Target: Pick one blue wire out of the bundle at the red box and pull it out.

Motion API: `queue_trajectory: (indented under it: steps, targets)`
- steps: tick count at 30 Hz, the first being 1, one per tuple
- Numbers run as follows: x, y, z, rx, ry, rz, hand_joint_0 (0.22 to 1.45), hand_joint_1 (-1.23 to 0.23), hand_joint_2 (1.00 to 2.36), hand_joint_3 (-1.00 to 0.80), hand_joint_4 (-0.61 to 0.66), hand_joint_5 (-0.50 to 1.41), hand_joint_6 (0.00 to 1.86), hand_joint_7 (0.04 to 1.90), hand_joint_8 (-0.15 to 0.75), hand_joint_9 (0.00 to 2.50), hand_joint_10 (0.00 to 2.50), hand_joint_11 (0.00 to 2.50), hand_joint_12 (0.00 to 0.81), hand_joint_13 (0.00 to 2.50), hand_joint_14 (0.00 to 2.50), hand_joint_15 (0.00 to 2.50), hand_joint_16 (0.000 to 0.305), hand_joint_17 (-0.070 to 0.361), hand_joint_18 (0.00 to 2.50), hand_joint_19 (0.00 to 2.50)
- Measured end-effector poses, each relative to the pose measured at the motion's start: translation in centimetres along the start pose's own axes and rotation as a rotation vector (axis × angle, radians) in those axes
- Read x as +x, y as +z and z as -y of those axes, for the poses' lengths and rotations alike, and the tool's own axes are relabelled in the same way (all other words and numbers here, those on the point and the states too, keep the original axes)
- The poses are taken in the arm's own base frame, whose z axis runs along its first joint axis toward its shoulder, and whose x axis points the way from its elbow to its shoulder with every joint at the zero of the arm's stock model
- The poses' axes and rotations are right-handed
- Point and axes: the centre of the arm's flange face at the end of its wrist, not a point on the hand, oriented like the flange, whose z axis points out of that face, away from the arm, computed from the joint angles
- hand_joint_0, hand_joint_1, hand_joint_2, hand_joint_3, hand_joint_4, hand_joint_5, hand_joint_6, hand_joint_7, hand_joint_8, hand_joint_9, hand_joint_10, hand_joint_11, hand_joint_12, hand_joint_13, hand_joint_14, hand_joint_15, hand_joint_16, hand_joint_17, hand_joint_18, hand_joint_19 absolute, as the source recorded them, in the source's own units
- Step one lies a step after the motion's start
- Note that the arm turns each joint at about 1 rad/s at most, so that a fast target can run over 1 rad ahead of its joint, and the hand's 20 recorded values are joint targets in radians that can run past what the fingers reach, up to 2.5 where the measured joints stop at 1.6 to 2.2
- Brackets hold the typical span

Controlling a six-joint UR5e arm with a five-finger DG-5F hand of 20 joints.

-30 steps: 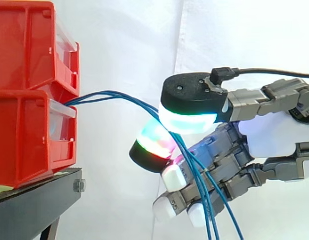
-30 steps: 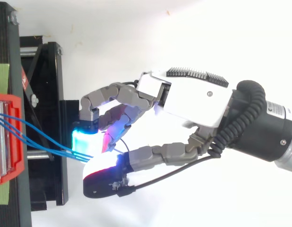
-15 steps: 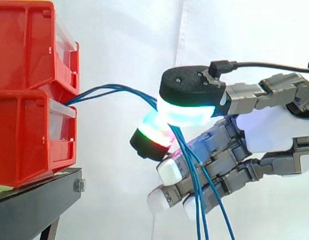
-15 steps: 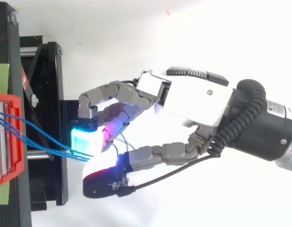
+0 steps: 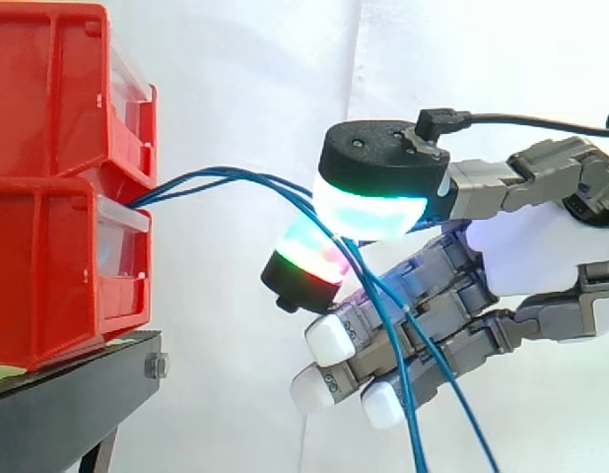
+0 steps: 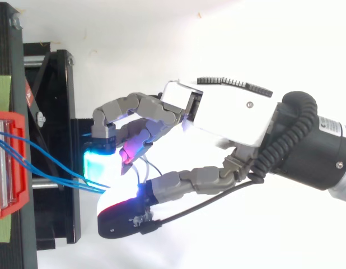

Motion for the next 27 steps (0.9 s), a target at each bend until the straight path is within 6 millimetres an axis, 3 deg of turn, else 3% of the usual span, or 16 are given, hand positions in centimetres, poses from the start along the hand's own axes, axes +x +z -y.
queue_trajectory:
  steps: [2, 4, 6, 8, 9, 12, 15, 18, 20, 21, 23, 27]
  targets:
    - [-0.01, -0.01, 0.00, 0.001, 0.001, 0.000, 0.60, -0.77, 1.01, -0.36, 0.04, -0.10, 0.84, 1.22, 0.228, 1.01, 0.00, 0.14, 0.357, 0.64, 0.01, 0.18, 0.048, 0.108, 0.65, 0.44]
    - [-0.01, -0.02, 0.02, 0.002, 0.002, 0.000, 0.61, -0.84, 1.02, -0.13, 0.01, -0.12, 0.91, 1.20, 0.271, 0.97, 0.01, 0.20, 0.370, 0.68, 0.01, 0.23, 0.049, 0.110, 0.68, 0.43]
    - [-0.02, -0.02, 0.02, 0.002, 0.002, 0.000, 0.64, -0.87, 1.02, -0.05, -0.01, -0.12, 0.92, 1.26, 0.282, 0.95, 0.01, 0.21, 0.374, 0.70, 0.01, 0.24, 0.050, 0.113, 0.71, 0.41]
    - [-0.01, -0.02, 0.02, 0.002, 0.002, 0.000, 0.64, -0.86, 1.02, -0.14, 0.00, -0.13, 0.92, 1.18, 0.274, 0.94, 0.01, 0.20, 0.370, 0.69, 0.01, 0.23, 0.049, 0.111, 0.70, 0.42]
    - [-0.02, -0.02, 0.02, 0.002, 0.003, 0.000, 0.60, -0.82, 1.01, -0.27, 0.07, -0.13, 0.90, 1.15, 0.247, 0.95, 0.01, 0.16, 0.358, 0.65, 0.01, 0.20, 0.049, 0.111, 0.67, 0.43]
    - [-0.02, -0.02, 0.01, 0.002, 0.006, 0.000, 0.58, -0.70, 1.01, -0.36, 0.05, -0.08, 0.81, 1.14, 0.196, 1.03, 0.00, 0.12, 0.345, 0.62, 0.01, 0.16, 0.049, 0.110, 0.63, 0.44]
    - [-0.02, -0.01, -0.02, 0.002, 0.013, 0.000, 0.59, -0.71, 1.01, -0.30, 0.02, -0.07, 0.77, 1.08, 0.195, 1.04, 0.00, 0.13, 0.336, 0.60, 0.01, 0.14, 0.048, 0.108, 0.62, 0.41]
    - [-0.03, 0.00, -0.04, 0.001, 0.020, 0.001, 0.59, -0.82, 1.02, -0.18, -0.02, -0.10, 0.84, 1.06, 0.215, 0.93, 0.00, 0.16, 0.347, 0.59, 0.01, 0.16, 0.049, 0.109, 0.63, 0.41]
    - [-0.03, 0.00, -0.04, 0.001, 0.023, 0.001, 0.62, -0.86, 1.02, -0.11, -0.03, -0.13, 0.88, 1.14, 0.223, 0.91, 0.01, 0.20, 0.348, 0.59, 0.01, 0.18, 0.049, 0.109, 0.63, 0.40]
    - [-0.02, -0.01, -0.04, 0.001, 0.023, 0.001, 0.64, -0.88, 1.02, -0.08, -0.05, -0.14, 0.89, 1.27, 0.226, 0.90, 0.01, 0.20, 0.351, 0.61, 0.01, 0.19, 0.048, 0.109, 0.64, 0.40]
    - [-0.01, 0.00, -0.08, 0.001, 0.025, 0.000, 0.65, -0.88, 1.02, -0.09, -0.07, -0.14, 0.90, 1.24, 0.216, 0.91, 0.01, 0.19, 0.351, 0.63, 0.01, 0.19, 0.049, 0.109, 0.66, 0.40]
    - [-0.02, 0.07, -0.32, -0.003, 0.029, 0.001, 0.58, -0.78, 1.01, -0.37, 0.00, -0.09, 0.83, 1.08, 0.181, 1.04, 0.00, 0.14, 0.337, 0.61, 0.01, 0.16, 0.048, 0.107, 0.64, 0.42]
